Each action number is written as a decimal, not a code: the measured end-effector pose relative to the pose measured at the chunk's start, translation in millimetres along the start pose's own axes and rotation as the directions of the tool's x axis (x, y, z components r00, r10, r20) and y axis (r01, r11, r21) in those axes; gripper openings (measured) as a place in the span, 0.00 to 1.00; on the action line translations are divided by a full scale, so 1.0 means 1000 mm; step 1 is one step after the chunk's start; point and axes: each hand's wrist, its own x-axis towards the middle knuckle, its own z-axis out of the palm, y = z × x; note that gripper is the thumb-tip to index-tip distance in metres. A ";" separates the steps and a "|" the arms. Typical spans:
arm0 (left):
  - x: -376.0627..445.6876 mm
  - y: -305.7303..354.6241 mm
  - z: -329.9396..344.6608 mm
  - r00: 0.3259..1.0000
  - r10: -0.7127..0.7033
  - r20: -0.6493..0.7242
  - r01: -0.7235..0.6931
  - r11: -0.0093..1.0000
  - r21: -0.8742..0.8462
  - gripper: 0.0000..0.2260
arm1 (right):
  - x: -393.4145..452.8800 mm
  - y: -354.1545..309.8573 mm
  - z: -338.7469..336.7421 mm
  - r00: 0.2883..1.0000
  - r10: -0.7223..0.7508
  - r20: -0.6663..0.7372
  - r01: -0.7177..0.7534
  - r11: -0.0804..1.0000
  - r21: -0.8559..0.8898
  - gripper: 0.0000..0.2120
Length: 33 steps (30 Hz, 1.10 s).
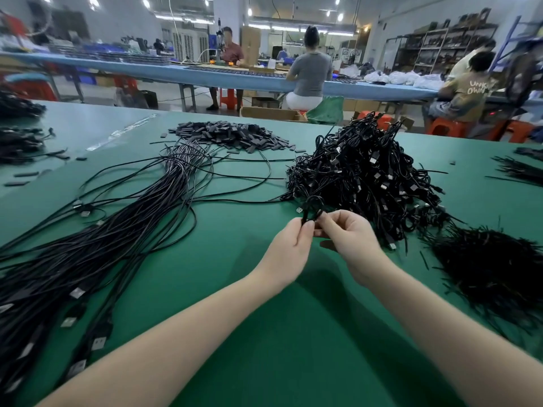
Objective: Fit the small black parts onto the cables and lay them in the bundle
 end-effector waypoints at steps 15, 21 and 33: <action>0.017 -0.029 -0.009 0.983 -0.182 0.010 0.182 0.978 -0.100 0.11 | -0.006 0.030 0.013 1.000 -0.001 -0.006 0.001 0.994 0.111 0.07; 0.018 -0.033 -0.009 0.989 -0.127 0.071 0.134 0.986 -0.098 0.00 | -0.003 0.031 0.011 0.999 0.023 0.030 -0.029 0.973 0.229 0.03; 0.017 -0.037 -0.011 0.997 -0.034 0.070 0.042 0.991 -0.127 0.01 | 0.000 0.033 0.012 0.997 -0.078 0.016 0.072 0.969 0.237 0.04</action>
